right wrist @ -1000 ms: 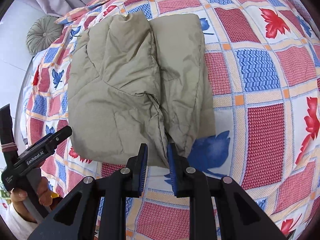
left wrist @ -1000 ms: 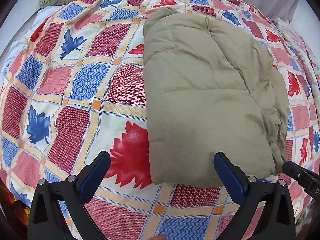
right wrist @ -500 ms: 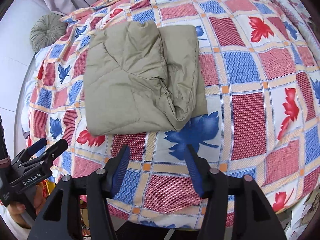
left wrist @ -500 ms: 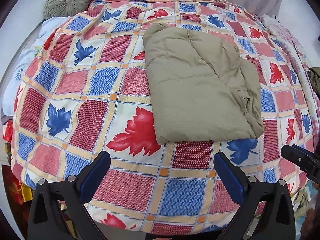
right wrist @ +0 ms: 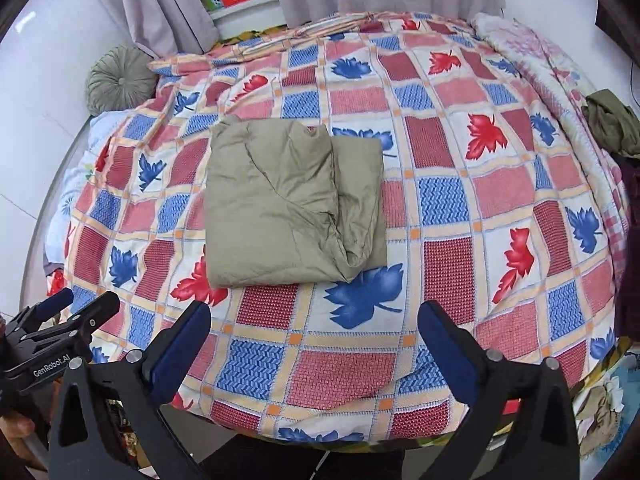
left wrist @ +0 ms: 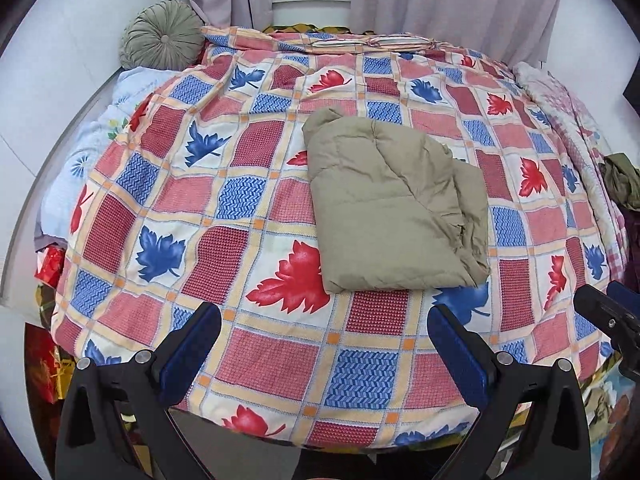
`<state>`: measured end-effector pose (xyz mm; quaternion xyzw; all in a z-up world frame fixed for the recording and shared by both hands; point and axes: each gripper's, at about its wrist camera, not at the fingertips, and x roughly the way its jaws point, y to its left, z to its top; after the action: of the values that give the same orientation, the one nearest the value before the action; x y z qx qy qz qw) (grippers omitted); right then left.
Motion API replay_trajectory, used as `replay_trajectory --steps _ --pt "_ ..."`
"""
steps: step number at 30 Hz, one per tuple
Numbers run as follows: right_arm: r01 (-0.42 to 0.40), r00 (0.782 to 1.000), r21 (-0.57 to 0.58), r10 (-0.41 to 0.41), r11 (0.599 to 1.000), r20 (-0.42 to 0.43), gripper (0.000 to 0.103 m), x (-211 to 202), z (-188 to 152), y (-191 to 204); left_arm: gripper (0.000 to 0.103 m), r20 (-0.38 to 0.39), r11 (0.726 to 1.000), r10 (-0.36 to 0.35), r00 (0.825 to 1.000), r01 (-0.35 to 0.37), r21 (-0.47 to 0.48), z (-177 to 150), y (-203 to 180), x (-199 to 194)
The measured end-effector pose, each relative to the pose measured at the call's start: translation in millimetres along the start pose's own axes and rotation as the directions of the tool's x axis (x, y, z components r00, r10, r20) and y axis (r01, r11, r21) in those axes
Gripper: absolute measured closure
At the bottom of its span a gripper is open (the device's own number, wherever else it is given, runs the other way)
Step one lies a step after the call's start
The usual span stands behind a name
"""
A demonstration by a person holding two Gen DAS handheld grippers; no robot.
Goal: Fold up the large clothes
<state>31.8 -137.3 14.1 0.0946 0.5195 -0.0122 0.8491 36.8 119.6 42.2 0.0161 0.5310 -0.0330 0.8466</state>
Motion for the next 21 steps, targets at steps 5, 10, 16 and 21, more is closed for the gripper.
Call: replay_trajectory --steps 5,10,16,21 --pt "-0.006 1.000 0.005 0.006 1.000 0.014 0.000 -19.4 -0.6 6.6 0.000 0.020 1.000 -0.012 1.000 0.012 -0.010 -0.2 -0.5 -20.6" --pt "0.011 0.999 0.025 -0.012 1.000 0.039 0.000 -37.4 -1.6 7.0 0.000 0.033 1.000 0.000 0.999 0.001 -0.022 -1.7 0.7 -34.1" --pt "0.043 0.997 0.011 -0.043 0.999 0.062 0.000 -46.1 -0.9 10.9 0.000 0.044 0.999 0.015 0.999 -0.014 -0.036 -3.4 3.7 -41.8" --pt "0.042 0.996 -0.005 -0.042 0.999 0.073 0.000 -47.4 2.7 18.0 0.000 0.046 0.999 0.020 0.999 -0.019 -0.037 -3.4 4.6 -43.0"
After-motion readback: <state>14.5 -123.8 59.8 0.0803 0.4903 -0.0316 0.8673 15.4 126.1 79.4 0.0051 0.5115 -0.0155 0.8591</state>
